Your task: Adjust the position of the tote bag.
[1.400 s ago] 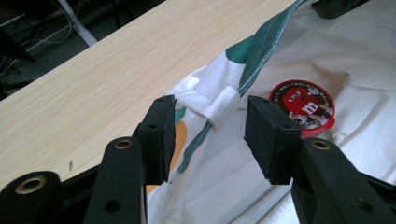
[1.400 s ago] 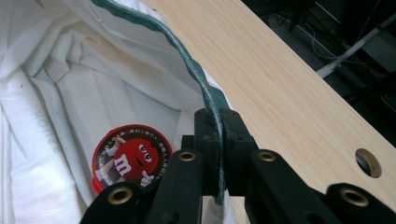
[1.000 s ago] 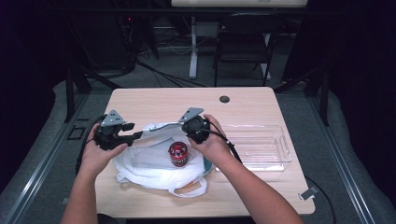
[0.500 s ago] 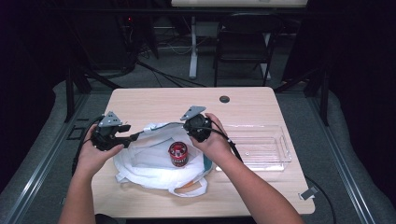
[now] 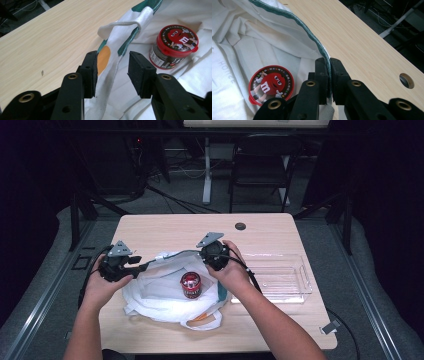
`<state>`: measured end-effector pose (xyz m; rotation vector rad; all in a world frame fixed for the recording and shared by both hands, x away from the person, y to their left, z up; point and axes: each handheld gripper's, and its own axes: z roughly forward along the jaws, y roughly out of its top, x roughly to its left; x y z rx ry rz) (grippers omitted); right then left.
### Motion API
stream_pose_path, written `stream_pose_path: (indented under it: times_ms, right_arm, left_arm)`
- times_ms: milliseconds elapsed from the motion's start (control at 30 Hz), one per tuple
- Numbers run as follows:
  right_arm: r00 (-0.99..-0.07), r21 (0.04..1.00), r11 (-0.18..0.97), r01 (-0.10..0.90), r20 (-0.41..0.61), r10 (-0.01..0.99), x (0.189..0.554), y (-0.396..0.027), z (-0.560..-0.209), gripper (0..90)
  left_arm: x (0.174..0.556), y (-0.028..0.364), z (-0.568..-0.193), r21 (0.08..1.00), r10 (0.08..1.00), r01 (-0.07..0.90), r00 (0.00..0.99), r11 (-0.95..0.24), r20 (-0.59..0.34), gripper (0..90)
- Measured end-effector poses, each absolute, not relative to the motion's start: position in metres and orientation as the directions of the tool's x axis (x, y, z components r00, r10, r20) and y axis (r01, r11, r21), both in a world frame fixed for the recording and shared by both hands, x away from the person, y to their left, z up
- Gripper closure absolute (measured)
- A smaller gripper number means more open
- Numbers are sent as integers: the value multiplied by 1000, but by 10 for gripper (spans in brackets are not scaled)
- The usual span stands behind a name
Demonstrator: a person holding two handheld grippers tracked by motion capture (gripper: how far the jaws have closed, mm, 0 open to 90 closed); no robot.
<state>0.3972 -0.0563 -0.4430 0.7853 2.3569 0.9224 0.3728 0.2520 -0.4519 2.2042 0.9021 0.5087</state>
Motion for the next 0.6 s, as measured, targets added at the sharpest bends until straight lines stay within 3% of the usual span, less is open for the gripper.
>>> stream_pose_path:
  times_ms: [600]
  right_arm:
    - [-710,722,587,366,-192,678,405,-64,-449,855]
  left_arm:
    - [375,247,-458,728,720,448,688,-519,90,793]
